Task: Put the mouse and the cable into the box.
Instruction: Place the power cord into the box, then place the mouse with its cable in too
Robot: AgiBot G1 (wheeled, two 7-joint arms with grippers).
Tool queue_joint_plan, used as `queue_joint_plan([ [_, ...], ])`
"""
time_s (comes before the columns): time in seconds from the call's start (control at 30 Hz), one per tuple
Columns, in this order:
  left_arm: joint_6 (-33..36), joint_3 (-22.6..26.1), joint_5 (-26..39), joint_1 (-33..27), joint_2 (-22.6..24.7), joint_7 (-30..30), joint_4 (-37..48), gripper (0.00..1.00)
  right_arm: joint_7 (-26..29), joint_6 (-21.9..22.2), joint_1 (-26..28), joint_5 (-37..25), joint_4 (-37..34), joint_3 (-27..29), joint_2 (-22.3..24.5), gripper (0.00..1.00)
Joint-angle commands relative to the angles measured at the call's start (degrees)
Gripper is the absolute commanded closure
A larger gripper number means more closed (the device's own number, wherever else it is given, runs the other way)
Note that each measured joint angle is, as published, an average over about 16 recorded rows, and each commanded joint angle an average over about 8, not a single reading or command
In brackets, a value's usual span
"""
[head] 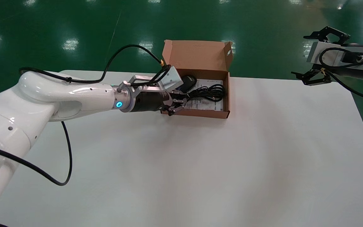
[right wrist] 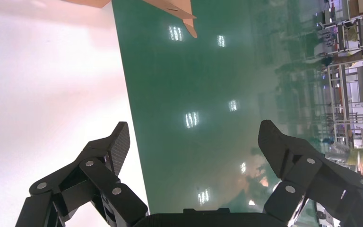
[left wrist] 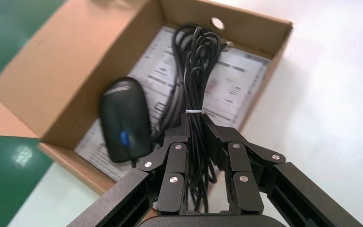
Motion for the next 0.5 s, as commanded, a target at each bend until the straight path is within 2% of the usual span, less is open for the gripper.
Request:
queue_joint_plan([
  [0.03, 0.3, 0.8, 0.1, -0.1, 0.0, -0.7, -0.3, 0.04, 0.1, -0.3, -0.1, 0.0, -0.1, 0.0, -0.1, 0.0],
  [0.07, 0.3, 1.0, 0.1, -0.1, 0.0, -0.8, -0.3, 0.0, 0.2, -0.6, -0.2, 0.1, -0.2, 0.1, 0.0, 0.0],
  [0.5, 0.3, 1.1, 0.1, -0.1, -0.1, -0.9, -0.4, 0.0, 0.2, -0.8, -0.4, 0.3, -0.2, 0.2, 0.0, 0.0],
])
